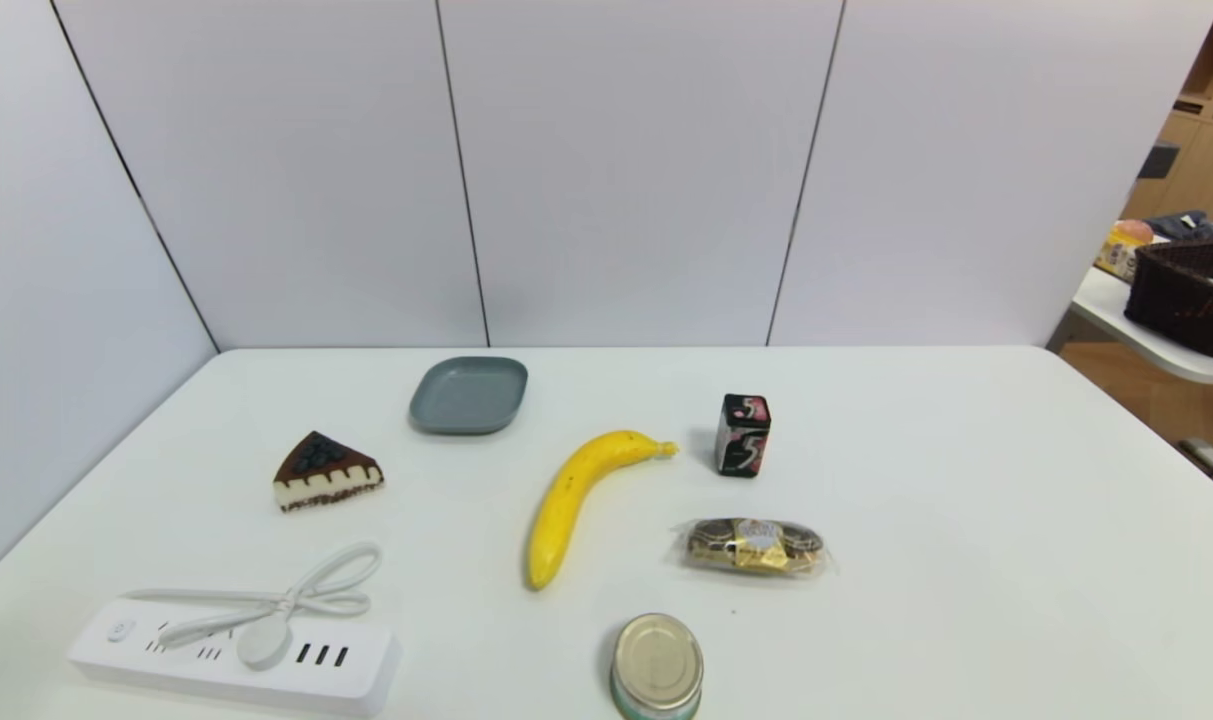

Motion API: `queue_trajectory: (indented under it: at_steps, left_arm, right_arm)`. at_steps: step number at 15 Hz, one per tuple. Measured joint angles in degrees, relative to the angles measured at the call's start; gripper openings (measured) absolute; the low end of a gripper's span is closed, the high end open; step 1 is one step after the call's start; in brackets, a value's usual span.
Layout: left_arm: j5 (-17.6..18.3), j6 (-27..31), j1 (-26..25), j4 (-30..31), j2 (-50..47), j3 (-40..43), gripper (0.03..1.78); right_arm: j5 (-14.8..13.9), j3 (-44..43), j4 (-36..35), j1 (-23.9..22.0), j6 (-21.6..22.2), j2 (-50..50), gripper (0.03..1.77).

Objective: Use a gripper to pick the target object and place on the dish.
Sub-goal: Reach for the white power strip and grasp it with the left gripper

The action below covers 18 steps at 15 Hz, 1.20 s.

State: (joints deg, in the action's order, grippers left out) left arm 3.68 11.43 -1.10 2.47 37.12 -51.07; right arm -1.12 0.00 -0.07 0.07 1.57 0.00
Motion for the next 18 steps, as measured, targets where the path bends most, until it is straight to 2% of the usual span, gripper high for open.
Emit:
queue_trajectory:
  at_steps: [2,3,4,6,8,10,14,18]
  left_arm:
    - [6.12,4.33,0.16,-4.05,8.74,-9.63,1.69]
    - [8.89,6.95,0.24,-8.01,12.32,-14.42,1.69]
    - [11.31,9.86,0.28,-14.10,15.58,-18.94,1.69]
    - [13.63,16.31,0.37,-28.18,19.93,-25.39,1.69]
    - [14.48,24.59,0.48,-43.22,22.69,-29.17,1.69]
    - [14.48,31.48,0.52,-53.99,24.28,-30.42,1.69]
    - [13.73,39.69,0.50,-64.24,26.38,-30.94,1.69]
    - [12.30,44.65,0.50,-69.54,28.92,-31.01,1.69]
  right_arm:
    - [-0.02,0.00,0.00,0.00,0.00,0.00,1.71]
    - [0.00,0.00,0.00,0.00,0.00,0.00,1.71]
    - [-0.02,0.00,0.00,0.00,0.00,0.00,1.71]
    - [0.00,0.00,0.02,0.00,0.02,0.00,1.71]
    - [0.00,0.00,0.02,0.00,-0.01,0.00,1.71]
    - [0.00,0.00,0.00,0.00,-0.01,0.00,1.71]
    - [0.00,0.00,0.00,0.00,0.00,0.00,1.71]
    - [-0.02,0.00,0.00,0.00,-0.01,0.00,1.71]
